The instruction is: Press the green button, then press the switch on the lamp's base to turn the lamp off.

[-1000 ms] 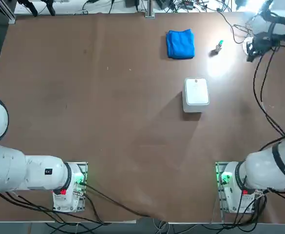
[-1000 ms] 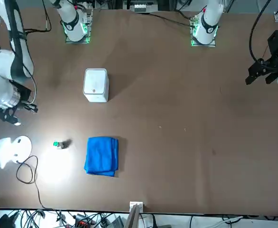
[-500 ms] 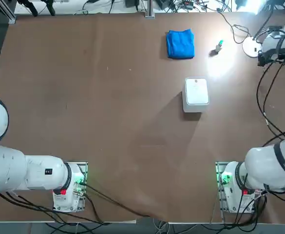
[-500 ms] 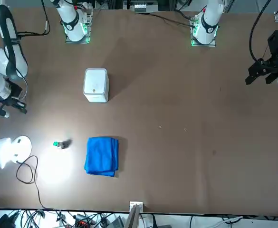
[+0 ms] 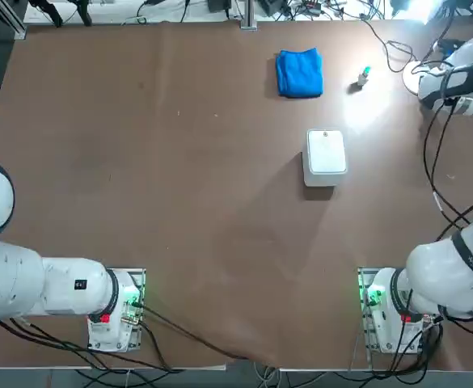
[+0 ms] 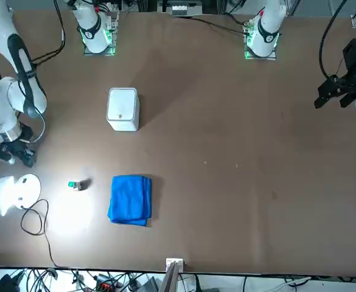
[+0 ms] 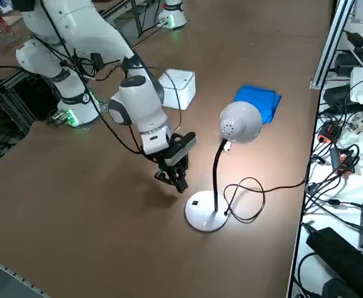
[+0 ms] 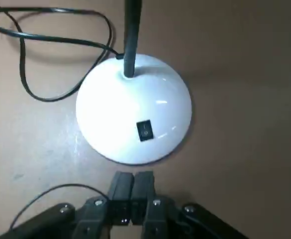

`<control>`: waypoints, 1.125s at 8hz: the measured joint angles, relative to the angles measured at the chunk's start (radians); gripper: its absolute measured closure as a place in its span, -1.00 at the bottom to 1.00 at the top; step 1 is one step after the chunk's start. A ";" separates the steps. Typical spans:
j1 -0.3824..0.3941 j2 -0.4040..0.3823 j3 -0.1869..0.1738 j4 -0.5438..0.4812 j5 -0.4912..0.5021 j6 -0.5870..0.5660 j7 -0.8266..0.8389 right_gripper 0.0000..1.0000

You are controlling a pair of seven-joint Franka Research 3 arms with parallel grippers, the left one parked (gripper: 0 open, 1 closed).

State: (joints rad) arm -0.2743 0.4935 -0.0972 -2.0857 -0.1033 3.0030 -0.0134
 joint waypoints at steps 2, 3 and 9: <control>-0.001 0.011 0.002 0.044 0.027 -0.012 0.026 0.97; -0.001 0.020 0.002 0.061 0.045 -0.023 0.031 0.97; -0.013 0.110 0.016 0.145 0.056 -0.032 0.042 0.97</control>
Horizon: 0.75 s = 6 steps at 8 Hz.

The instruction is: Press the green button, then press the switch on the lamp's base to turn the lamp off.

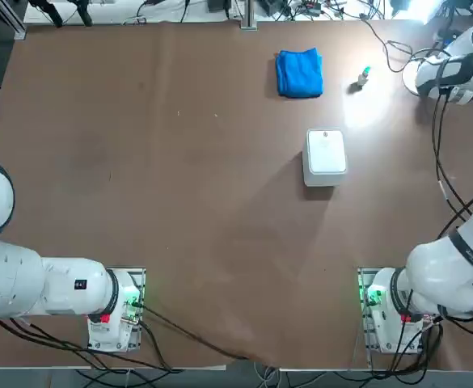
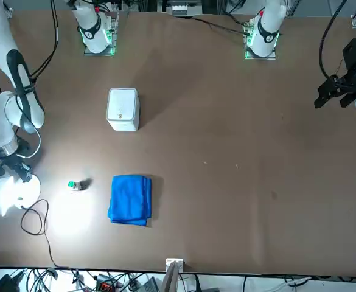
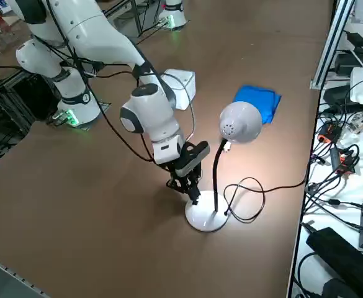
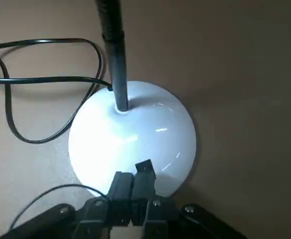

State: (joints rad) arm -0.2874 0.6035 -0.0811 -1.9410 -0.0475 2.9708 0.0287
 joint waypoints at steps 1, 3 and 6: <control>-0.008 0.003 0.000 0.001 0.000 0.000 0.000 0.97; -0.013 0.004 0.002 0.001 0.000 0.000 0.000 0.97; -0.013 0.004 0.007 0.001 0.000 0.000 0.001 0.97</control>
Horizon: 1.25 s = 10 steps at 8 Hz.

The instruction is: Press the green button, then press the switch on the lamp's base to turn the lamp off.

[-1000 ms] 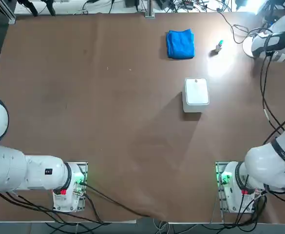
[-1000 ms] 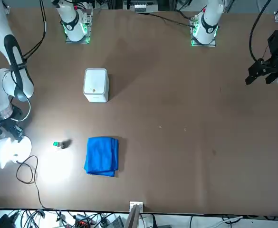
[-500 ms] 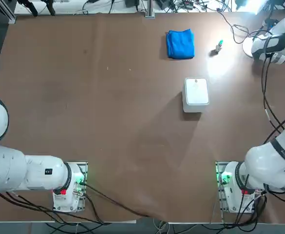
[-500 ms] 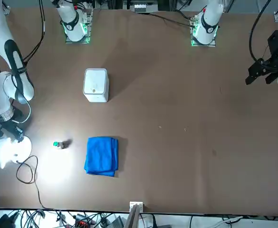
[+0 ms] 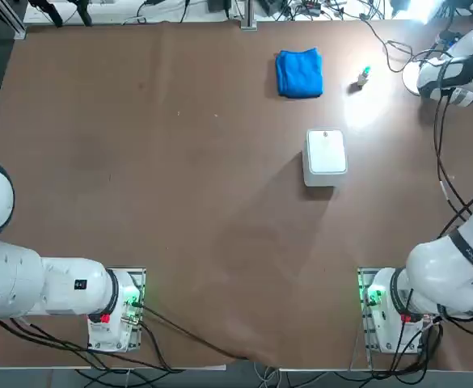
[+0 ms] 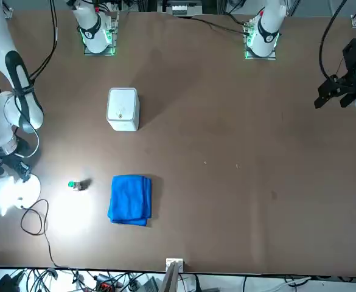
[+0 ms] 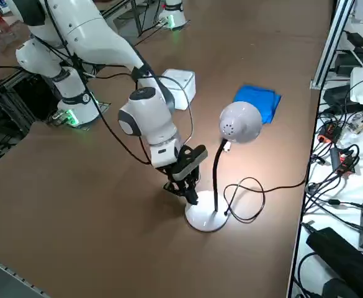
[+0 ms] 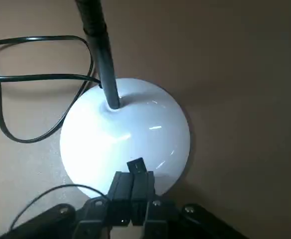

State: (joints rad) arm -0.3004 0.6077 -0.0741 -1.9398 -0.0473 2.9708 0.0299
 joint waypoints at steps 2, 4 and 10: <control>0.000 0.000 0.013 0.000 0.001 0.000 0.007 0.97; -0.001 0.000 0.015 0.001 0.002 0.000 0.008 0.97; -0.017 0.007 0.016 0.000 0.003 0.006 0.008 0.97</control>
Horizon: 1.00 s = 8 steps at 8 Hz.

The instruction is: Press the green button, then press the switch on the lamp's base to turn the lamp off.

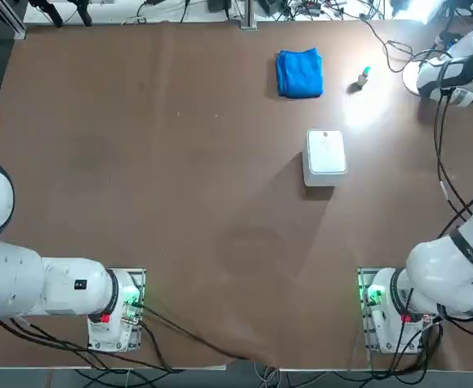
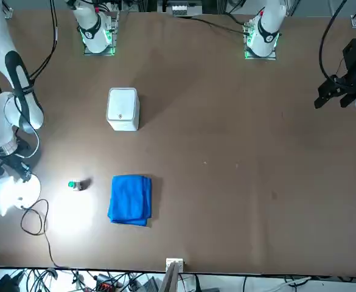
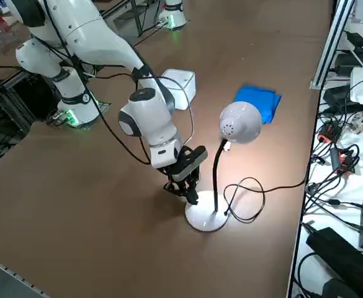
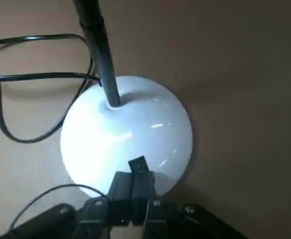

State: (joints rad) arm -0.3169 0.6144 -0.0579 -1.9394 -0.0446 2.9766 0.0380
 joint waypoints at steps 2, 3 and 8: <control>-0.001 0.004 0.001 -0.008 0.000 0.028 0.000 0.97; -0.001 0.004 0.001 -0.019 0.000 0.052 0.000 0.97; -0.006 -0.001 0.006 -0.044 0.002 0.084 0.022 0.97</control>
State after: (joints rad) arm -0.3228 0.6132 -0.0520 -1.9833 -0.0426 3.0601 0.0599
